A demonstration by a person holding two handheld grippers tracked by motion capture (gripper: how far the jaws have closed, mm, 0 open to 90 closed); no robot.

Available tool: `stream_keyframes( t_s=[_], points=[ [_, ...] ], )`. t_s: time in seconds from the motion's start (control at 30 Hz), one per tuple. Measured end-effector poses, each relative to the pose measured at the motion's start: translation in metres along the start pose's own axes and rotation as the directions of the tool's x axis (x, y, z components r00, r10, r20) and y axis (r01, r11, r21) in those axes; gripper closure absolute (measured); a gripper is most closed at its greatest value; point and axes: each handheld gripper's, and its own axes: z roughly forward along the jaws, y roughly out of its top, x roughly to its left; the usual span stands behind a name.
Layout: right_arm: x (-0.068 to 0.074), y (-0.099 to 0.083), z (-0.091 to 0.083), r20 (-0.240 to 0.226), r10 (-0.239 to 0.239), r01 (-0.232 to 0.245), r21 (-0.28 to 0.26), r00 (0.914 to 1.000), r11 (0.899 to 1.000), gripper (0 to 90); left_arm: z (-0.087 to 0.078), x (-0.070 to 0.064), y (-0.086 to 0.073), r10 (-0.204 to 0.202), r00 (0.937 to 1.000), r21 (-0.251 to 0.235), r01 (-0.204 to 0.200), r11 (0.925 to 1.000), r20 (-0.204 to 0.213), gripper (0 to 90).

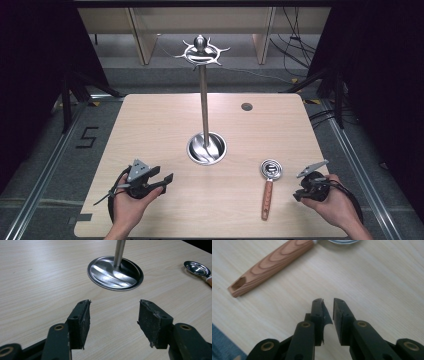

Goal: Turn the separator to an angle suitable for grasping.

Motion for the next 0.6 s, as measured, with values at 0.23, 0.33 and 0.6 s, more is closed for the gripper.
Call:
stream_keyframes(
  t_s=[0.23,0.33,0.6],
  points=[
    [0.02,0.01,0.006,-0.009,-0.109,0.11,0.139,0.994,0.984,90.0,0.0,0.002,0.0,-0.002,1.0,0.004,0.002,1.0,0.007,42.4],
    [0.03,0.015,0.009,-0.025,-0.129,0.132,0.177,0.9913,0.975,90.0,-0.001,0.003,0.001,0.02,0.9998,0.004,-0.02,0.9998,0.001,42.5],
    [0.049,0.03,0.019,-0.048,-0.196,0.202,0.224,0.9794,0.954,90.0,-0.002,0.002,0.001,0.003,1.0,0.003,-0.003,1.0,-0.001,42.9]
  ],
)
